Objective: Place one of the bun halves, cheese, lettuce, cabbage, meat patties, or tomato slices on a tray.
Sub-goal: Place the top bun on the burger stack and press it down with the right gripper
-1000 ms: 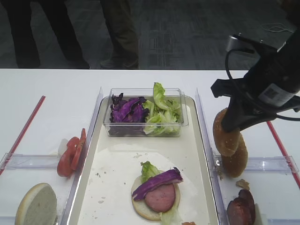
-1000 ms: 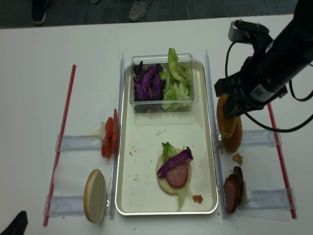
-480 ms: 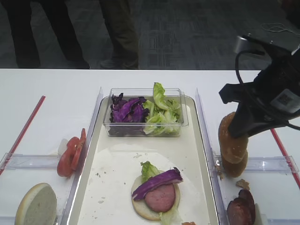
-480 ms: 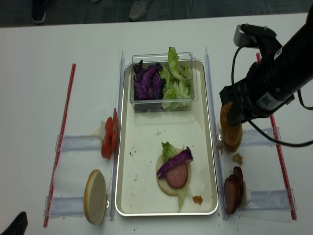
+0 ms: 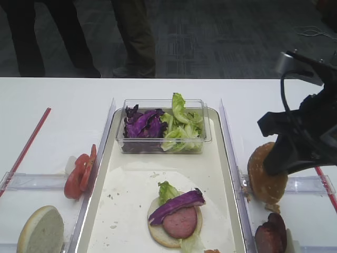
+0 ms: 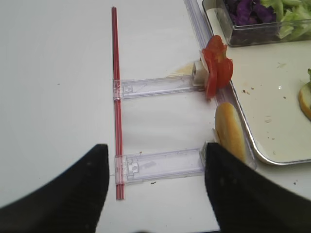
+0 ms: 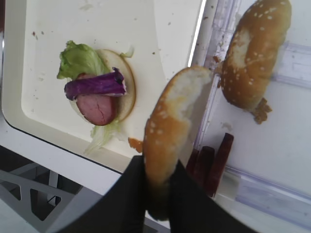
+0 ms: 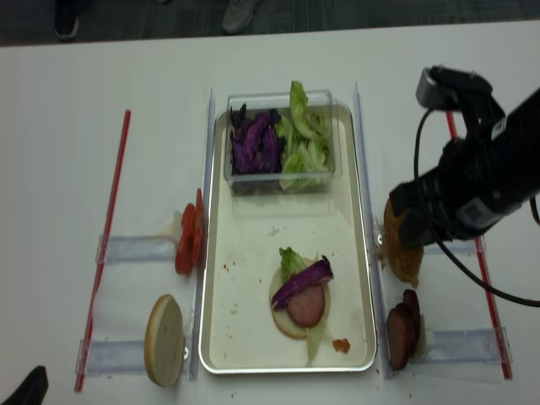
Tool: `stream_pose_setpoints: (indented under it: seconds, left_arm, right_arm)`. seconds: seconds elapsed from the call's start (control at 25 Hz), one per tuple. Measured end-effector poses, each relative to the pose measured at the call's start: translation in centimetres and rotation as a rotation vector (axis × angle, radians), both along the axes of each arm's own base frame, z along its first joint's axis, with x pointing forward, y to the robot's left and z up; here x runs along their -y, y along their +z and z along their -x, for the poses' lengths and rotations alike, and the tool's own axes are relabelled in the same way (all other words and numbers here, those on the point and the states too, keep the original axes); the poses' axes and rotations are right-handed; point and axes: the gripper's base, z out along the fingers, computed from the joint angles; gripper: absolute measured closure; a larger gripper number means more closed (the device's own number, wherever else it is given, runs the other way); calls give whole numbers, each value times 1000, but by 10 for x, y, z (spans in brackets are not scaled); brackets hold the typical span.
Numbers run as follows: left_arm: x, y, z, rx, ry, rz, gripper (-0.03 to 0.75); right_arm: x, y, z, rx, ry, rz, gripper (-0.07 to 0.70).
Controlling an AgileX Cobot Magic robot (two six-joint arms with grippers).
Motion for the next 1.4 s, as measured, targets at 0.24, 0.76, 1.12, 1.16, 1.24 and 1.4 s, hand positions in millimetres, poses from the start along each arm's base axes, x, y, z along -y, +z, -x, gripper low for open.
stream_pose_setpoints:
  seconds: [0.24, 0.76, 1.12, 1.16, 1.24, 1.4]
  left_arm:
    - [0, 0, 0, 0, 0, 0, 306]
    - [0, 0, 0, 0, 0, 0, 306]
    - [0, 0, 0, 0, 0, 0, 306]
    - [0, 0, 0, 0, 0, 0, 306]
    - [0, 0, 0, 0, 0, 0, 306]
    - [0, 0, 0, 0, 0, 0, 306]
  right_arm:
    - [0, -6, 12, -3, -4, -33, 470]
    - [0, -21, 19, -15, -31, -51, 470]
    - [-3, -18, 18, 2, -14, -97, 470]
    - [-4, -18, 18, 8, -6, -112, 470]
    - [-8, -15, 17, 23, 3, -155, 470]
    - [-12, -12, 16, 48, 18, -209, 470]
